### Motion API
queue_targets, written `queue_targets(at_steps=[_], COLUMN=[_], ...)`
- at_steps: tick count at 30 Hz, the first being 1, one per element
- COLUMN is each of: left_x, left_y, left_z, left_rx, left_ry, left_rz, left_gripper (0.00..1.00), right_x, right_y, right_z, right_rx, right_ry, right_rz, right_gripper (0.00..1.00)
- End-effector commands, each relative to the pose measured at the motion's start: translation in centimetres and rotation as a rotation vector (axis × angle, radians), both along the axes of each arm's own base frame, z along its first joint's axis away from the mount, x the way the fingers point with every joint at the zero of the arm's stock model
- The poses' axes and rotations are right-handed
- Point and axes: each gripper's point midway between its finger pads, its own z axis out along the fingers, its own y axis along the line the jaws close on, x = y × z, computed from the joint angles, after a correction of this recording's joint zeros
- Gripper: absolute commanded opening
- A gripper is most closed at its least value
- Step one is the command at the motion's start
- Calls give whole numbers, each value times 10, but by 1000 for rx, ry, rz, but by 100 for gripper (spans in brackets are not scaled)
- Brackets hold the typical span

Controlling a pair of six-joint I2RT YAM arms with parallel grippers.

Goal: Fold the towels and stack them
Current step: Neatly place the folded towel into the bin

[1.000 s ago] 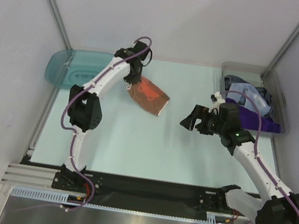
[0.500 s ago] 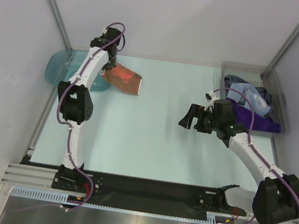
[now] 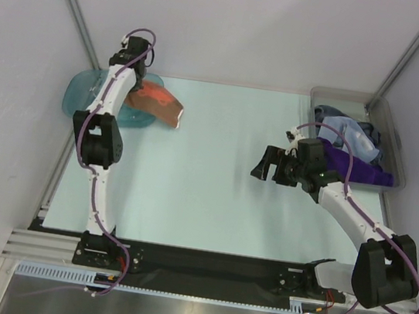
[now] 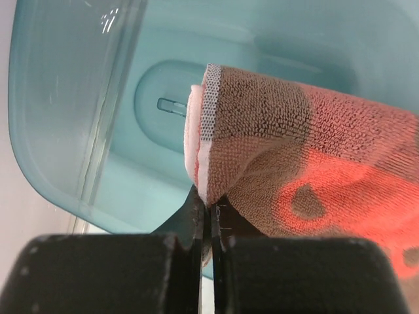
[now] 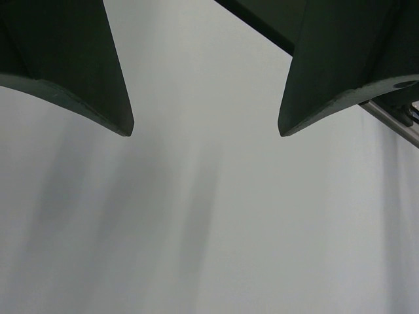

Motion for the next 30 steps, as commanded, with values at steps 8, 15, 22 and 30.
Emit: queue_targets(at_steps=[8, 15, 22, 30], left_x=[-2, -2, -5, 6], left_y=[72, 94, 118, 135], left_z=[-2, -18, -53, -49], left_rx=[79, 87, 85, 118], left_ry=[-10, 15, 63, 32], left_rz=[102, 123, 173, 210], left_gripper=[0, 0, 0, 32], right_x=[17, 17, 19, 22], right_y=[-2, -3, -4, -4], right_z=[21, 19, 20, 15], right_rx=[-2, -9, -11, -11], right_ry=[-96, -96, -101, -88], right_rz=[-9, -11, -15, -13], right_gripper=[100, 100, 100, 100])
